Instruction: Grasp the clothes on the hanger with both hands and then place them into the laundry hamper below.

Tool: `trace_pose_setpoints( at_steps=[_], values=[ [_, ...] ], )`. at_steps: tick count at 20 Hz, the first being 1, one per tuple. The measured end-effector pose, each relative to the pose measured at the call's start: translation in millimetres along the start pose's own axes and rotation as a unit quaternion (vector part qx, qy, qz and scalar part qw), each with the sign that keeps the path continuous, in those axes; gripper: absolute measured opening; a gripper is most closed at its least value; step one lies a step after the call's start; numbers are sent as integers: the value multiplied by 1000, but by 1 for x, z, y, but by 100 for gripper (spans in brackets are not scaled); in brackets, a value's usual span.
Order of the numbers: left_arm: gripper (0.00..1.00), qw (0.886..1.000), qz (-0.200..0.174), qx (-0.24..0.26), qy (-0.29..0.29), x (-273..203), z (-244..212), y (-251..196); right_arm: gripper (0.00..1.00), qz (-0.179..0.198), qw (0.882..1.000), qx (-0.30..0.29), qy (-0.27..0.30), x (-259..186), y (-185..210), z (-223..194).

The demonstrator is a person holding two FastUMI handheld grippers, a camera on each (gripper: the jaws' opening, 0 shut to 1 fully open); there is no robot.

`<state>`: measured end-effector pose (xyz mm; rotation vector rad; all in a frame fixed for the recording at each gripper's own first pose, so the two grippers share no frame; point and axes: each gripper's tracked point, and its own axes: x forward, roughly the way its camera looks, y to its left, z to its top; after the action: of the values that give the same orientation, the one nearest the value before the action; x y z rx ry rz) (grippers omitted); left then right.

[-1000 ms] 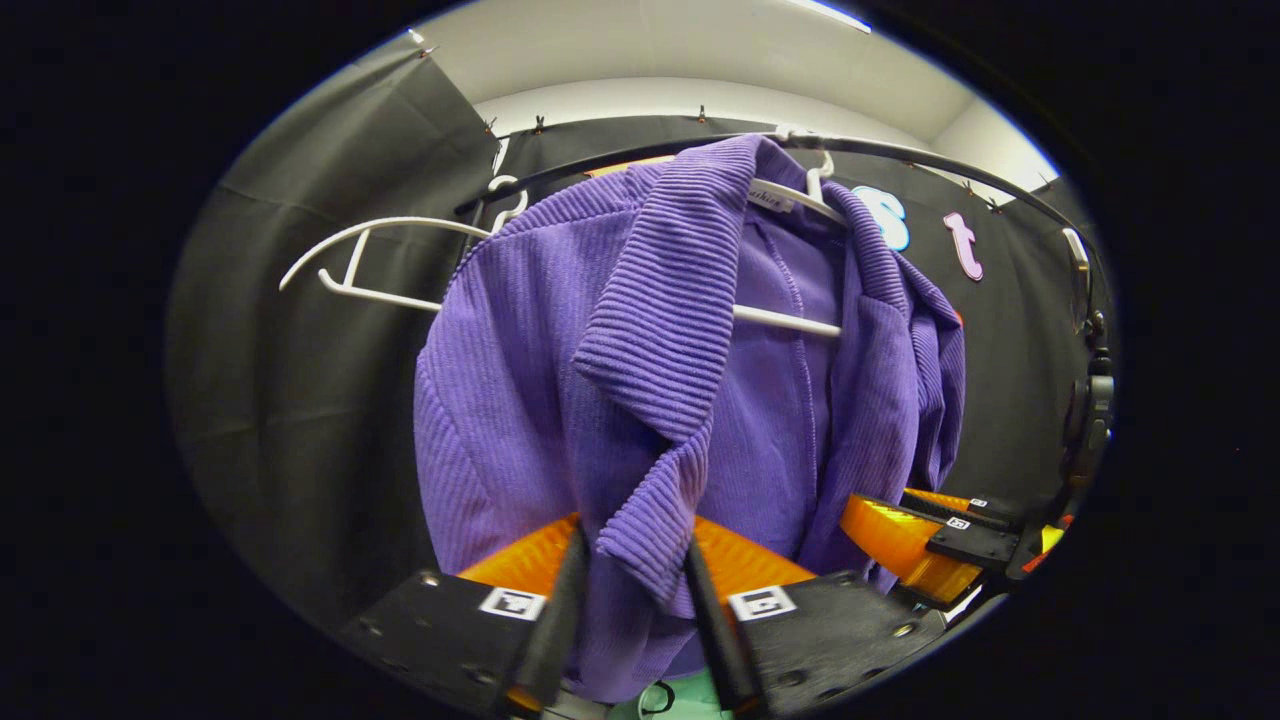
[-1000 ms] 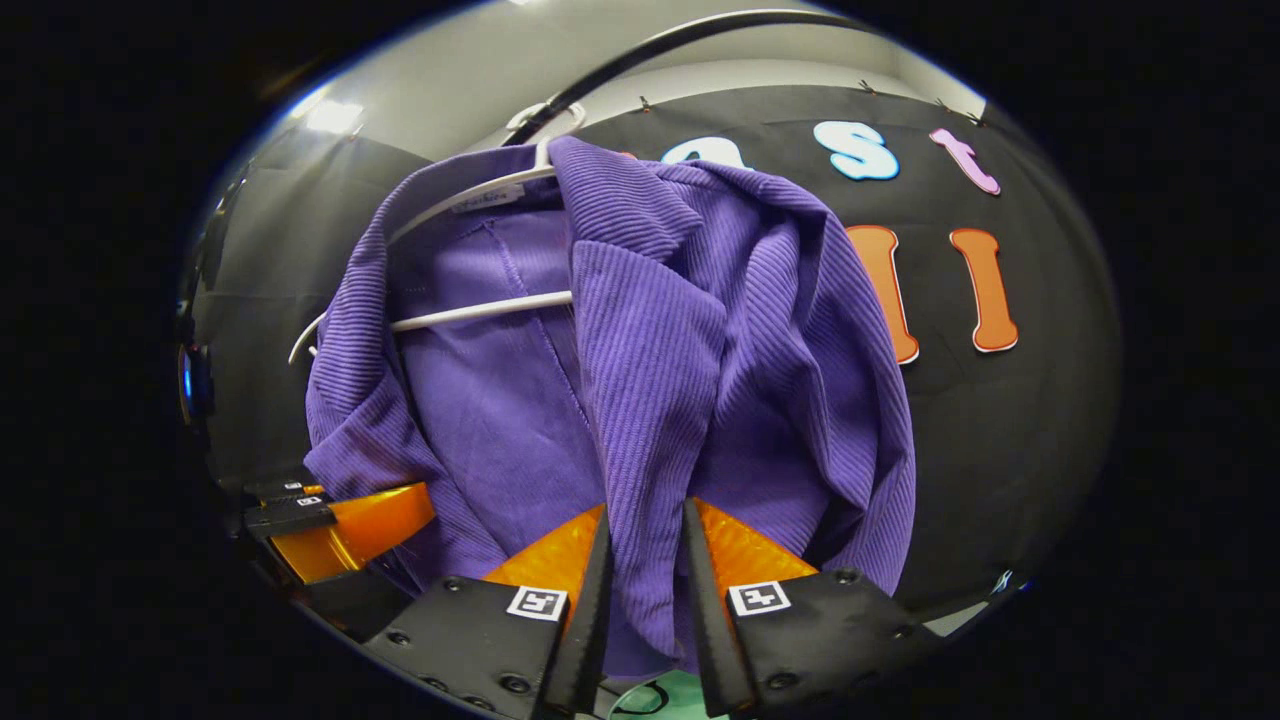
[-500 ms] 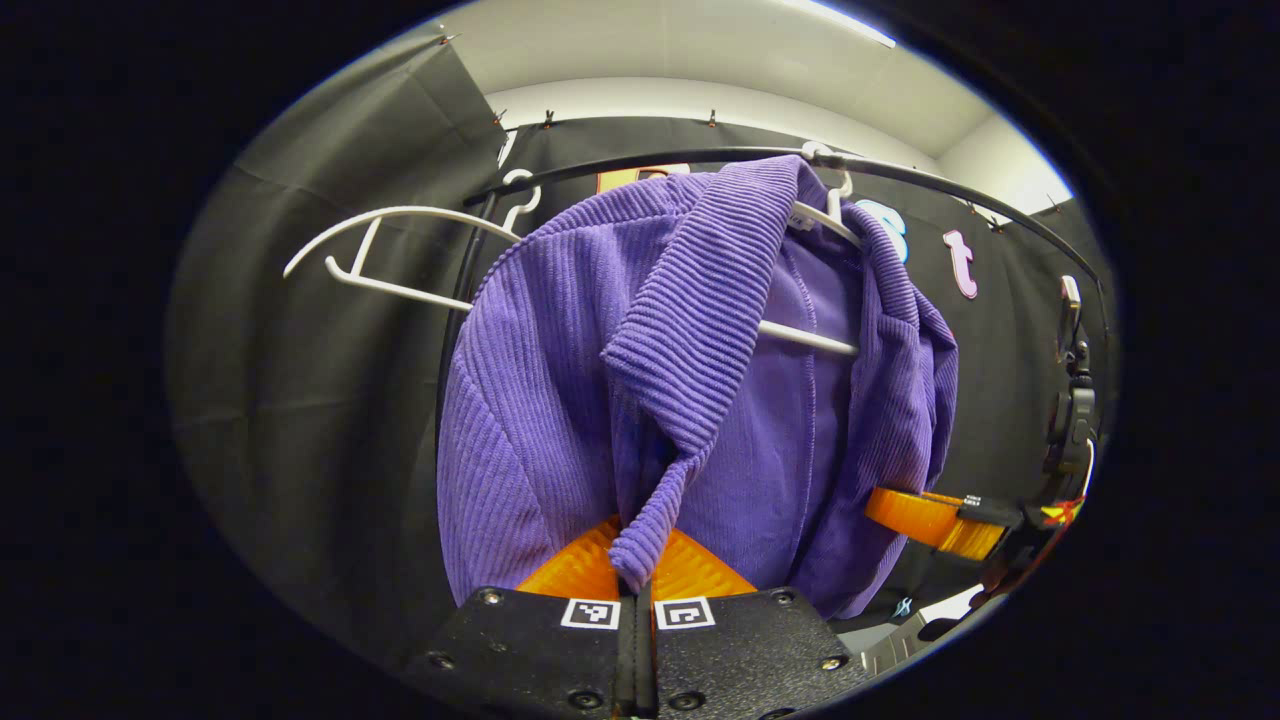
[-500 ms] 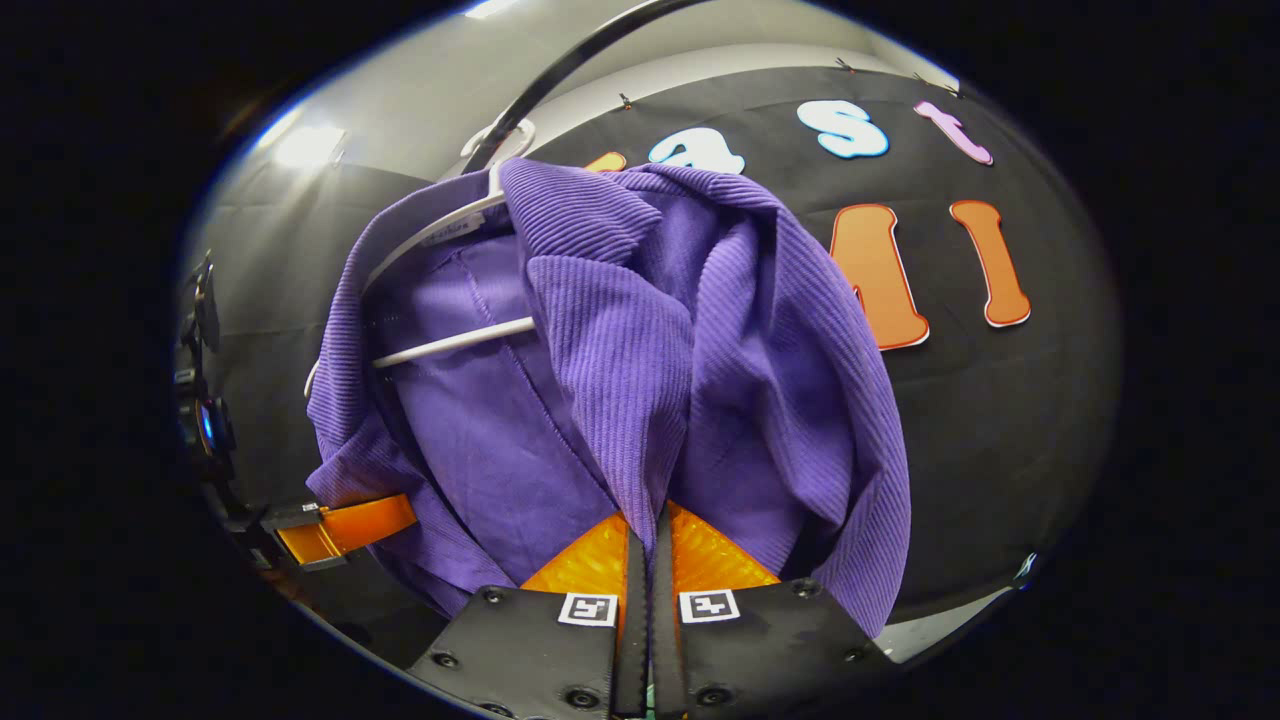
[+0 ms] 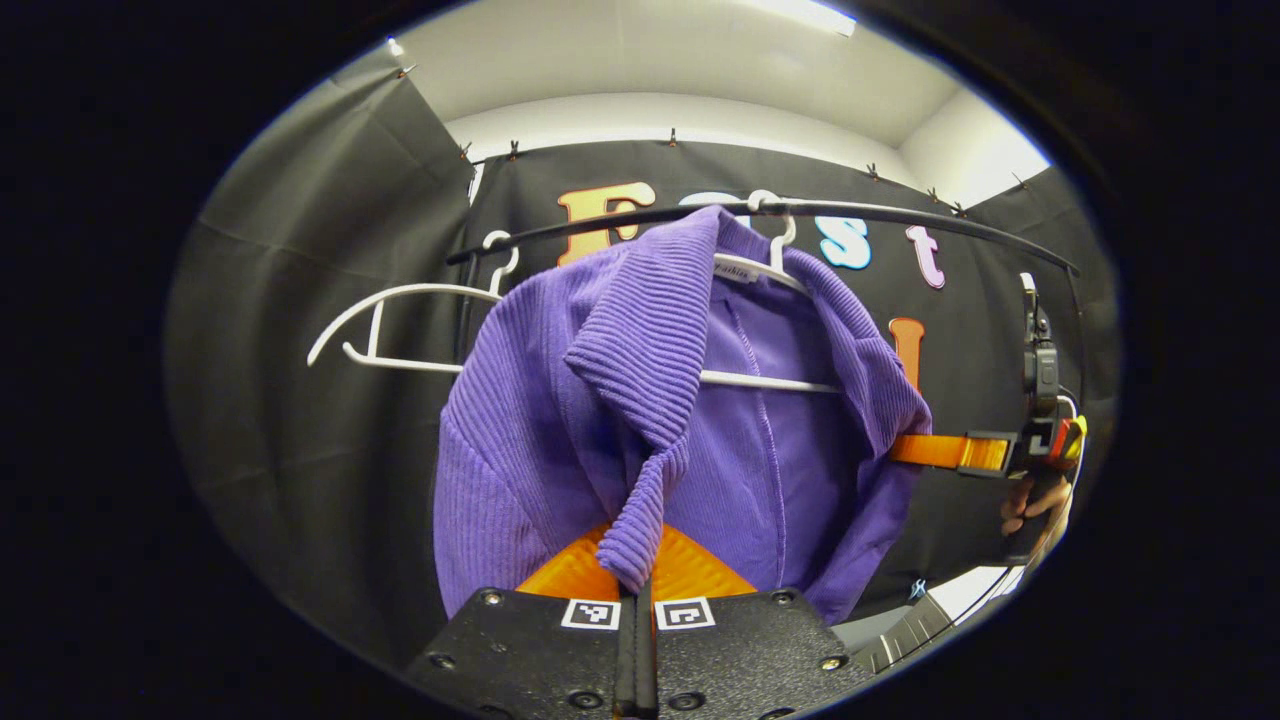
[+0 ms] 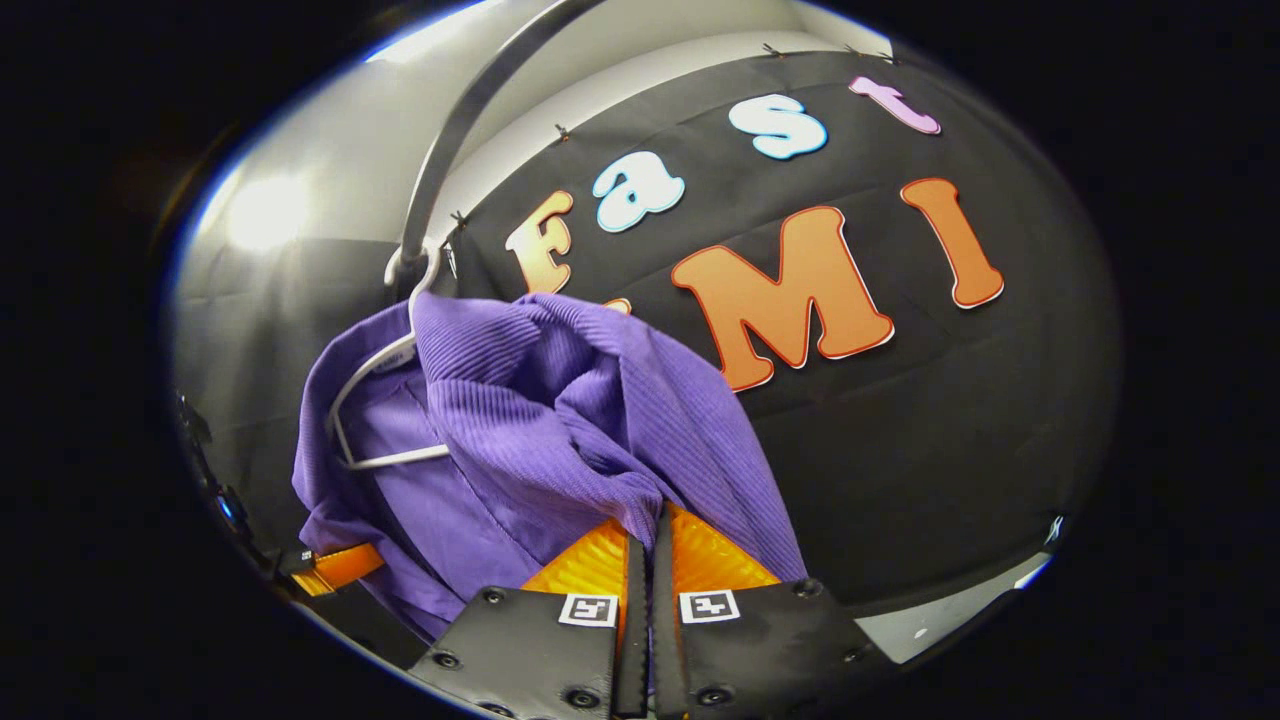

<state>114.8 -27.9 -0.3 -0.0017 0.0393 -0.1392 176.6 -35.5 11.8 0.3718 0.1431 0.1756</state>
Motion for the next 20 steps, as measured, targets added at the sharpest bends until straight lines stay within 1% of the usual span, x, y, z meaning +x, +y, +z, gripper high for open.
trace_pose_setpoints(
  at_steps=[2,4,7,9,12,13,14,16,17,20],
  values=[
    [0,1000,-2,0,-5,-10,11,2,10,5,1000,27,14,1,-9,12],
    [0,1000,4,8,-9,-18,18,9,10,0,998,55,15,2,-27,32],
    [0,999,20,31,-17,-29,33,26,10,-1,996,88,9,5,-45,64],
    [0,999,30,31,-29,-34,46,38,10,9,993,114,15,7,-54,76],
    [0,997,56,29,-48,-41,65,61,10,16,988,151,25,16,-66,88],
    [0,996,64,27,-53,-42,71,67,2,18,986,166,23,17,-68,94],
    [0,996,70,26,-56,-42,76,73,7,19,984,179,20,22,-69,103],
    [2,994,87,29,-63,-40,89,86,7,20,982,186,11,28,-72,115],
    [0,993,96,31,-66,-38,94,93,7,21,982,189,9,32,-73,120],
    [0,990,114,31,-72,-32,103,112,7,30,979,203,2,37,-79,134]
  ],
)
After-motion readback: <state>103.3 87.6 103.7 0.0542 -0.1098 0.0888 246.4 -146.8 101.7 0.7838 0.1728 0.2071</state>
